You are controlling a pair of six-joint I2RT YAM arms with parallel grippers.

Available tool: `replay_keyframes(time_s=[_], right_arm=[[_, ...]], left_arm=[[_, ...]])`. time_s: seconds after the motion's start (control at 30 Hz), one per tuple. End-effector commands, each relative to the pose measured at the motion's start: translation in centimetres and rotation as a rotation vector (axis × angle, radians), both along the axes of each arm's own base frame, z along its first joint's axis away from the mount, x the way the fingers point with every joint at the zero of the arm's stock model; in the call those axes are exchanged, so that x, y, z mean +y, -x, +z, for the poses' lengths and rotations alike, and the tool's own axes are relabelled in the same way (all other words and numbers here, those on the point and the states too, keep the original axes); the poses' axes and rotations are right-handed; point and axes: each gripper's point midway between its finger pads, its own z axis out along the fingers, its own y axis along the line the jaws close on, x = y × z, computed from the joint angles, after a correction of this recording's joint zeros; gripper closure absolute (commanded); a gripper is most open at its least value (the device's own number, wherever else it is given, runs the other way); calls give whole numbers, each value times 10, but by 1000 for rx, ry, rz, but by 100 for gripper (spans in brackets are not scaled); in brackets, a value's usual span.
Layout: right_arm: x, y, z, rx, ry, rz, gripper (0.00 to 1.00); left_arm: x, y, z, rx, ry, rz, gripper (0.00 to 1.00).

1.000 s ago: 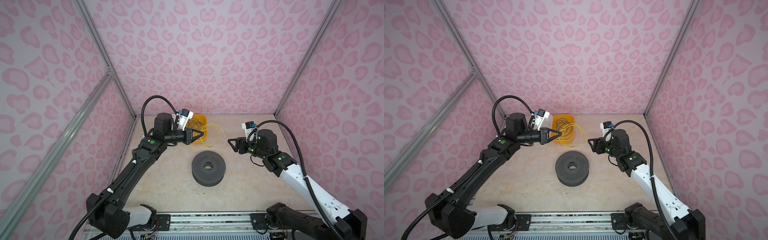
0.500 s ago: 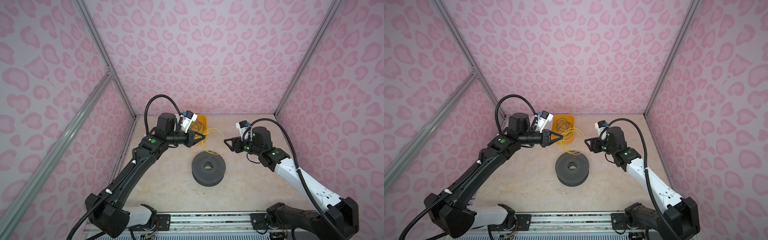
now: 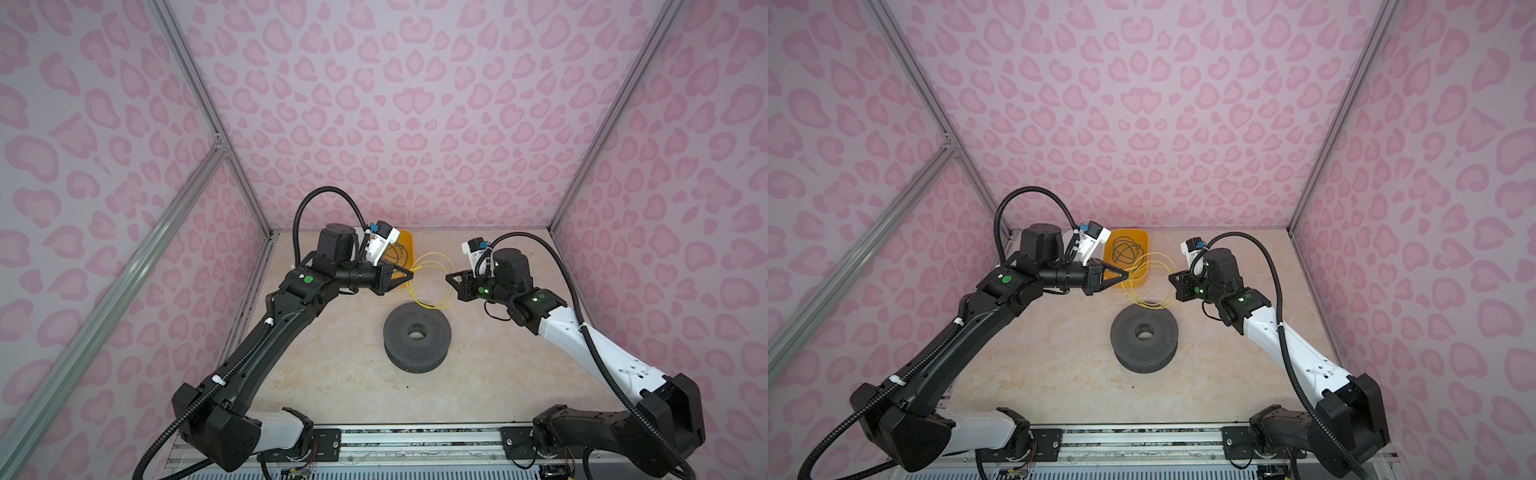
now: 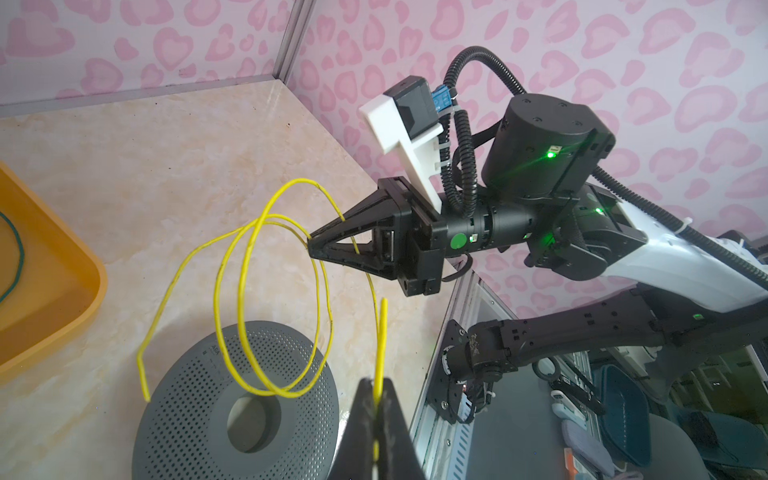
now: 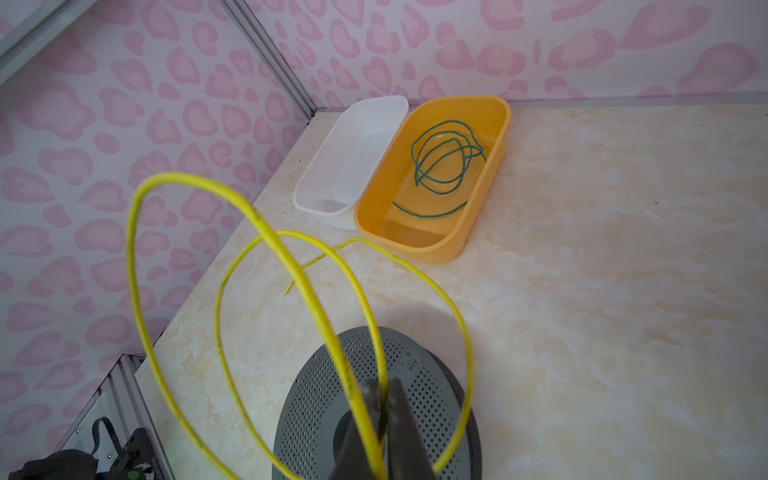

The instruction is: Wrap the cables

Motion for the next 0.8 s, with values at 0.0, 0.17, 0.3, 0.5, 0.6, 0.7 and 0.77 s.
replay_keyframes(time_s=[0.0, 0.17, 0.3, 0.5, 0.6, 0.7, 0.77], right_arm=[[-15, -11, 7, -48, 0, -118, 100], [-37, -12, 19, -129, 81, -266, 100], [-58, -11, 28, -190, 163, -372, 100], [-76, -8, 36, -242, 278, -462, 100], [-77, -7, 35, -249, 326, -477, 100], [-74, -5, 36, -255, 317, -477, 100], [-71, -2, 35, -254, 315, -470, 100]], left_arm=[[2, -5, -3, -24, -26, 18, 91], [11, -16, -16, -58, -103, 129, 49], [33, -23, -26, -101, -177, 284, 38], [52, -19, -15, -281, -365, 467, 37], [44, -21, -4, -416, -516, 502, 39], [30, -32, 1, -532, -631, 522, 43], [26, -43, 11, -603, -682, 569, 45]])
